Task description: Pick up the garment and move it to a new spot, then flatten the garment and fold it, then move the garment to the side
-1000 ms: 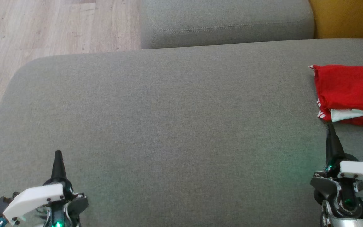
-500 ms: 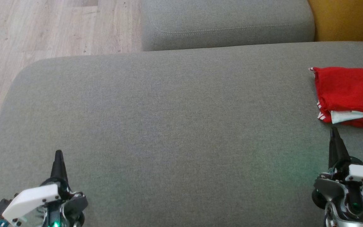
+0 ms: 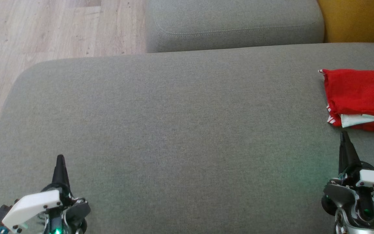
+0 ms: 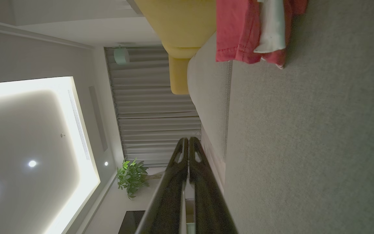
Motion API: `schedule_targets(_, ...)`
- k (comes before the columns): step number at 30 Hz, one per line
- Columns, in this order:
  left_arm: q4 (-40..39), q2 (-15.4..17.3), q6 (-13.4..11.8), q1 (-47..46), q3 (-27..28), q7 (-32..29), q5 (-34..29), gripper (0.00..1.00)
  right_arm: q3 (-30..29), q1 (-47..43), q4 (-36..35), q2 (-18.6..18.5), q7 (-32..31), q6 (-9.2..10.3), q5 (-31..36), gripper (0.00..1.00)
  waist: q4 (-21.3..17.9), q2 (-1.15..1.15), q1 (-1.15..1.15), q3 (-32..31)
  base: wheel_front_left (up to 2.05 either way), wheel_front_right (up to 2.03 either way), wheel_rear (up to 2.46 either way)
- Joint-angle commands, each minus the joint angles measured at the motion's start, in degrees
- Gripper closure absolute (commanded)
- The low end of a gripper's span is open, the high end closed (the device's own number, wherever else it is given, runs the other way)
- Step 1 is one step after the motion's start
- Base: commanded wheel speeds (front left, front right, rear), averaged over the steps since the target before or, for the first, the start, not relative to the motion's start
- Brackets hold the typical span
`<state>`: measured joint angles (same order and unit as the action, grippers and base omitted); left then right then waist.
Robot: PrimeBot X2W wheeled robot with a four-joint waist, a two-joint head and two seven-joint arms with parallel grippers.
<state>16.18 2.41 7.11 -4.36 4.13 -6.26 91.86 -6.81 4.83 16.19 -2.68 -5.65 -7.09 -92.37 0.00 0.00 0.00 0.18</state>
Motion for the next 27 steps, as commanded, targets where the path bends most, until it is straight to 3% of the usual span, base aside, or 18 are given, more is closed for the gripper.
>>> schedule_targets(1,-2.12,0.47,0.37,-1.83,2.38,-0.22,0.32,1.00,0.94,1.29,-2.20,-0.70,-0.31,-0.40,-0.34,1.00,0.00,0.00,0.00,0.00,0.00,0.00,0.00)
schedule_targets(27,-2.12,0.47,0.37,-1.83,2.38,-0.22,0.32,1.00,0.73,1.31,-2.19,-0.55,-0.48,-0.40,-0.16,1.00,0.00,0.00,0.00,0.00,0.00,0.00,0.00)
